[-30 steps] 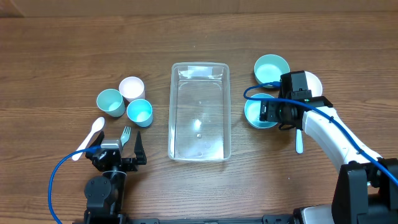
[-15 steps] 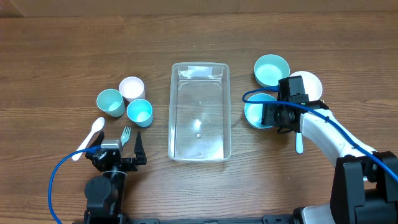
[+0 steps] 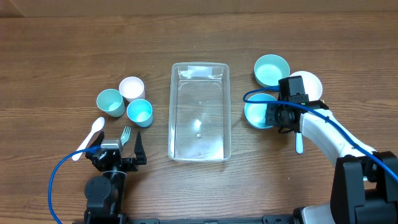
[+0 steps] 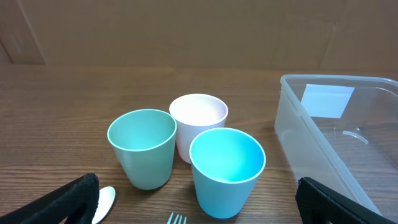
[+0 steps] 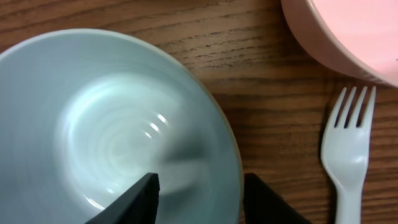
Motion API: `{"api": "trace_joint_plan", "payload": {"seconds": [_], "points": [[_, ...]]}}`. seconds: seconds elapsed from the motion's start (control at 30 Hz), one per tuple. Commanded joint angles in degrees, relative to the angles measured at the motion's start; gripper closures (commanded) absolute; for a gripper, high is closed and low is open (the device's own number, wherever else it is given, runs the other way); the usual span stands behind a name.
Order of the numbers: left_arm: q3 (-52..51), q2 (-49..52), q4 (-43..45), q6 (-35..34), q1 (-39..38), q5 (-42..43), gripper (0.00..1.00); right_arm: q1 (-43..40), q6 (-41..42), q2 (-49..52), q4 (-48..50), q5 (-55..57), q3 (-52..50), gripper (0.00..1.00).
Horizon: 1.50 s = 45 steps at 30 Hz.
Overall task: Pack container
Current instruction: 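Move the right gripper over the near teal bowl and grasp its rim, then lift the teal bowl with the right gripper and lower it into the container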
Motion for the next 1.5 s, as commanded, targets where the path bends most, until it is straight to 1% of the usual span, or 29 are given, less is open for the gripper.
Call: {"api": "trace_joint_plan", "payload": {"seconds": [0.0, 0.07, 0.3, 0.33, 0.43, 0.47, 0.7, 0.87, 1.0, 1.07, 1.17, 1.47], "points": [[-0.4, -0.1, 0.1, 1.3, 0.5, 0.5, 0.0, 0.1, -0.2, 0.2, 0.3, 1.0, -0.1, 0.56], [-0.4, -0.1, 0.1, 1.3, 0.5, 0.5, 0.0, 0.1, -0.2, 0.2, 0.3, 1.7, -0.1, 0.6], [-0.4, -0.1, 0.1, 1.3, 0.5, 0.5, 0.0, 0.1, -0.2, 0.2, 0.0, 2.1, 0.5, 0.62], [-0.4, -0.1, 0.1, 1.3, 0.5, 0.5, 0.0, 0.1, -0.2, 0.2, -0.2, 2.1, 0.8, 0.63], [-0.4, -0.1, 0.1, 1.3, 0.5, 0.5, 0.0, 0.1, -0.2, 0.2, -1.6, 2.1, 2.4, 0.74], [-0.4, -0.1, 0.1, 1.3, 0.5, 0.5, 0.0, 0.1, -0.1, 0.2, -2.2, 2.1, 3.0, 0.76], [-0.4, -0.1, 0.1, 1.3, 0.5, 0.5, 0.0, 0.1, -0.2, 0.2, -2.6, 2.1, 3.3, 0.77], [-0.4, -0.1, 0.1, 1.3, 0.5, 0.5, 0.0, 0.1, -0.1, 0.2, -2.6, 2.1, 3.3, 0.88], [-0.4, -0.1, 0.1, 1.3, 0.5, 0.5, 0.0, 0.1, -0.2, 0.2, -2.7, 2.1, 3.3, 0.89], [-0.4, -0.1, 0.1, 1.3, 0.5, 0.5, 0.0, 0.1, -0.2, 0.2, -2.7, 2.1, 3.3, 0.93], [-0.4, -0.1, 0.1, 1.3, 0.5, 0.5, 0.0, 0.1, -0.2, -0.3, -3.1, 2.1, 3.8, 0.95], [-0.4, -0.1, 0.1, 1.3, 0.5, 0.5, 0.0, 0.1, -0.1, -0.3, -11.1, 2.1, 11.9, 0.96]]}}
